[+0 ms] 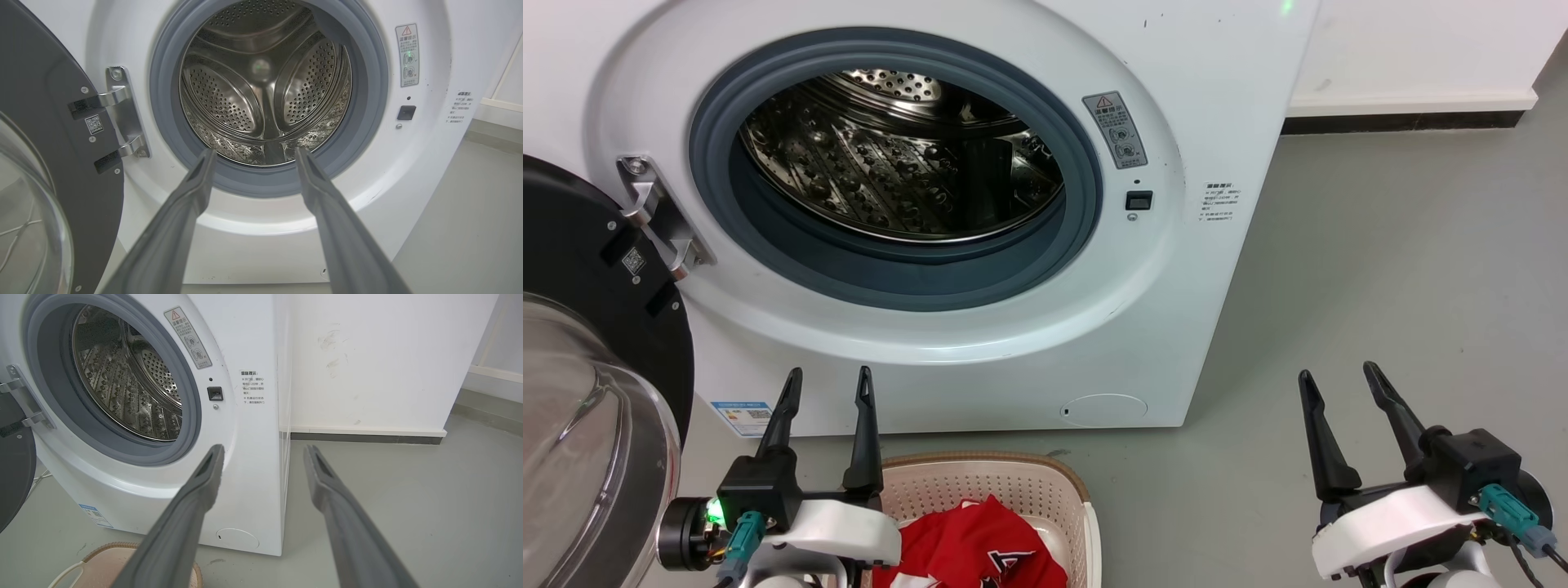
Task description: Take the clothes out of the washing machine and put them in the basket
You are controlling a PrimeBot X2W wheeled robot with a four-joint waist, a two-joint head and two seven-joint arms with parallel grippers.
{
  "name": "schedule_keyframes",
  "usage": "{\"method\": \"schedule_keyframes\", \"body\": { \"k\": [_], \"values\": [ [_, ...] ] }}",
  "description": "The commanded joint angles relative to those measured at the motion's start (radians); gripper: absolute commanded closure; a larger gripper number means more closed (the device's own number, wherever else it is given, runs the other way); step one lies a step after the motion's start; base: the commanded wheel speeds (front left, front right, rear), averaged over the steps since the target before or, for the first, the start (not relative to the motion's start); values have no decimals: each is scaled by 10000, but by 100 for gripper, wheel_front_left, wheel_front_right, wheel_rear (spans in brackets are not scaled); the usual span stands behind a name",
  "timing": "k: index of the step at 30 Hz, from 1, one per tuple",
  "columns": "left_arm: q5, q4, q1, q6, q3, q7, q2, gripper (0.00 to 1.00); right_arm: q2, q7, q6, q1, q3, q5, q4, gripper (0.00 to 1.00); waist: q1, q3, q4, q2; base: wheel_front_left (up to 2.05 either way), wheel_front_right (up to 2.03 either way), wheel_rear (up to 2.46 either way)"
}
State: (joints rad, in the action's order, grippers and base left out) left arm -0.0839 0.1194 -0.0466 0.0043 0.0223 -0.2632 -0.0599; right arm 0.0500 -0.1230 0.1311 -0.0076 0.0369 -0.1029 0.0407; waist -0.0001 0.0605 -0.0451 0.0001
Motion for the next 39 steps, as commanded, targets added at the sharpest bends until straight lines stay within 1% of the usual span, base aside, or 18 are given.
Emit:
{"method": "schedule_keyframes", "body": {
  "k": [1,20,21,24,27,28,39],
  "values": [
    [1,55,-48,27,9,-21,-30,0,4,-43,-7,84,11,-48,-4,0,1,-4,-30,-1,0,0,0],
    [-50,217,-50,68,109,-21,-98,0,4,-68,-7,108,18,-129,111,0,1,-61,-84,-1,0,0,0],
    [-71,226,-43,44,92,0,-54,100,0,-52,0,4,12,-89,109,100,1,-61,-85,-1,0,0,0],
    [-243,443,-45,20,13,82,-20,100,-2,-57,0,93,63,-249,220,100,2,-66,-82,-1,0,0,0],
    [-889,561,-143,-39,-118,317,-16,100,24,-9,0,88,42,-966,228,100,2,-79,-67,-1,0,0,0],
    [-1528,583,-159,-95,-171,479,-11,100,86,72,0,14,12,-1659,329,100,2,-91,-53,-1,0,0,0],
    [-3641,600,-173,-290,-286,919,4,100,219,288,-1,-204,-45,-3863,628,100,2,-136,-7,-1,0,0,0]
  ]
}}
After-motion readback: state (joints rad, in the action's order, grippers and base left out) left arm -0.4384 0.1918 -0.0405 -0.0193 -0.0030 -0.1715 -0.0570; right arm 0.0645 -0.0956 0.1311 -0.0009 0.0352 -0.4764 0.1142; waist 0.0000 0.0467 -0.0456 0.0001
